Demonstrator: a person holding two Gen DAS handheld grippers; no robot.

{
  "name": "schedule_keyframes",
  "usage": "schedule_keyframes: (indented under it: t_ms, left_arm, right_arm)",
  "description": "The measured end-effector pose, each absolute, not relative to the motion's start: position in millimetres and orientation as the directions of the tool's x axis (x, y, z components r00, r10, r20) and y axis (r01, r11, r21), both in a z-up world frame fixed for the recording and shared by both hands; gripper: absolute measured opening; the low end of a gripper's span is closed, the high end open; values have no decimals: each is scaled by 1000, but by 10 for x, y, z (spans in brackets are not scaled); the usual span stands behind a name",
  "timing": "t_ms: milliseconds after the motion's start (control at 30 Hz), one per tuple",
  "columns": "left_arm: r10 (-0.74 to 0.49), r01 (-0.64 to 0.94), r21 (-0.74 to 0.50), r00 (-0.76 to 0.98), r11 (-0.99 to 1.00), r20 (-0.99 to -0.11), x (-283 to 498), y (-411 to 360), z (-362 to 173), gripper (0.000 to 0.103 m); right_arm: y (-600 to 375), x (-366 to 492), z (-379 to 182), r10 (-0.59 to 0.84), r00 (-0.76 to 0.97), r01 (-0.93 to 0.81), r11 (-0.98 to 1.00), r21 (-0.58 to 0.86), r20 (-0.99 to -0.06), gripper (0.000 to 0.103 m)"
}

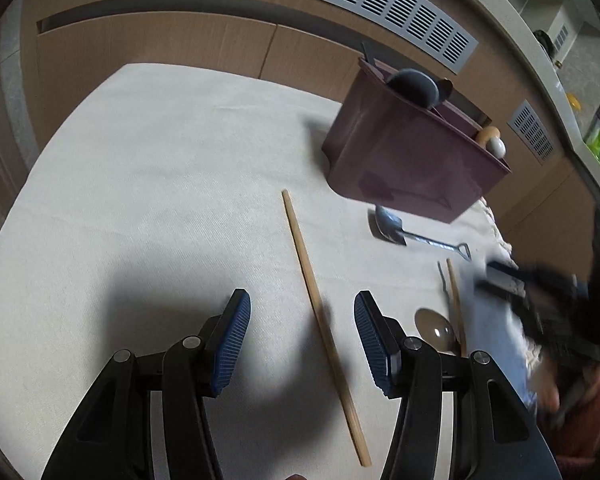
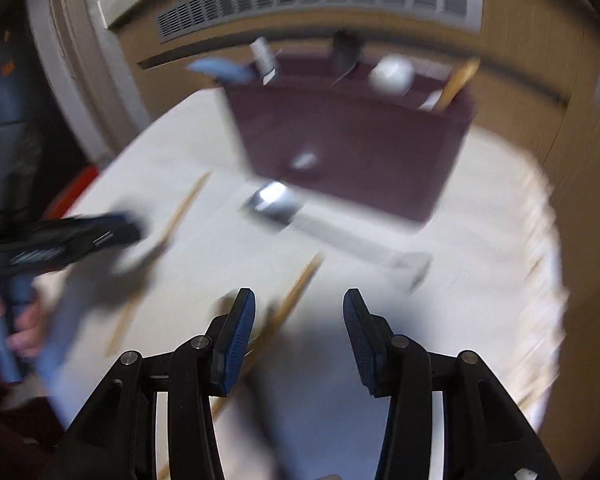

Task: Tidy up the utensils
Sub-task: 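Move the right tool toward the spoon and chopstick on the table while the left tool hovers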

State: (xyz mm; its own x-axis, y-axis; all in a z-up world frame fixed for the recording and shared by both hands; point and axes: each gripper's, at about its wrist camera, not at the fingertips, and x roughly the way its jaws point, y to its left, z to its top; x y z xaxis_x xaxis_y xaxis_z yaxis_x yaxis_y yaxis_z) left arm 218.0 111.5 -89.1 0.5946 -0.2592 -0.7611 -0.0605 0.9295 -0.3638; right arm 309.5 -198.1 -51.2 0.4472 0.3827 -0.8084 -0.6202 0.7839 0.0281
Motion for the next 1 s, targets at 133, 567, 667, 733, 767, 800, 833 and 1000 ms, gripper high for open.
schedule_keyframes:
  t_ms: [133,567,667,733,767,800,833,1000]
  left_arm:
    - [-276,-37,-365,583,930,-764,2128,1088,-890,55]
    - [-297,-73,-403,559,912,-774,2186,1207,-961,55]
    - [-294,-76,-398,555,914,-779,2182,1213,-974,55]
    - [-292,-73,-396,555,915,-779,2157,1221,-962,55]
    - [-291,-71,-393,556,917,-779,2138,1229,-957,55]
    - [-287,-72,-388,555,919,-781,2122,1239,-955,55]
    - [-283,-72,-383,553,921,-784,2109,1251,-959,55]
    - [-280,-73,-381,552,922,-786,2013,1316,-974,55]
  right_arm:
    - [-2160,3620,-641,305,472,-540,841,2,-827,8]
    - [-2262,3215,-794,473,177,-616,737,277,-863,17]
    - [-2105,3041,-746,463,197,-679,701,220,-864,17]
    - [-1999,3097,-693,435,277,-694,707,135,-857,23]
    - [-1951,3185,-685,426,311,-687,718,108,-849,26]
    - [-1890,3288,-699,419,325,-675,730,102,-848,30]
    - [-1835,3378,-722,413,327,-659,744,107,-850,31]
    - [-1585,3658,-836,432,311,-598,781,179,-846,38]
